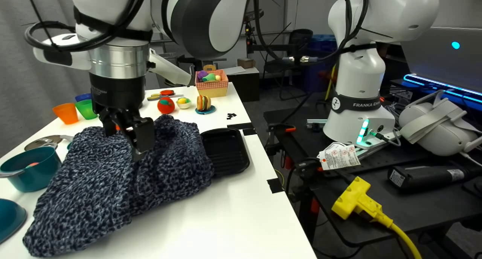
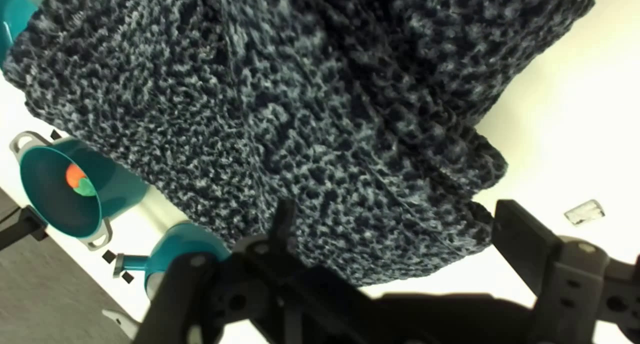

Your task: Fold the fleece

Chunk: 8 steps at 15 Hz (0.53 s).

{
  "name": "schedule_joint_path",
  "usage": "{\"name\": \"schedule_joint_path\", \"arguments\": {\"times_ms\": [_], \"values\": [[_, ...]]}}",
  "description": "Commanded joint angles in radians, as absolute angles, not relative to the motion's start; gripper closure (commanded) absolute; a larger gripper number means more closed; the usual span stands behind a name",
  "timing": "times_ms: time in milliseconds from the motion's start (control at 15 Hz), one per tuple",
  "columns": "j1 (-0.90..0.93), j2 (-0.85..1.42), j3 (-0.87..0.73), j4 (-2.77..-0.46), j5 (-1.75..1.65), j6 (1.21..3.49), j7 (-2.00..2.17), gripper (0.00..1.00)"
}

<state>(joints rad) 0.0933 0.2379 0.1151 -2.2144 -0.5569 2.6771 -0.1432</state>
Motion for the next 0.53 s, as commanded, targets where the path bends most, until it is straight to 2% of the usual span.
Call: {"name": "schedule_joint_path", "arguments": {"times_ms": [0, 467], "values": [[0.128, 0.275, 0.107, -2.189, -0.556, 2.671, -0.206, 0.0], [0.135, 0.345, 0.072, -2.179, -0.592, 2.68, -0.243, 0.0]]}}
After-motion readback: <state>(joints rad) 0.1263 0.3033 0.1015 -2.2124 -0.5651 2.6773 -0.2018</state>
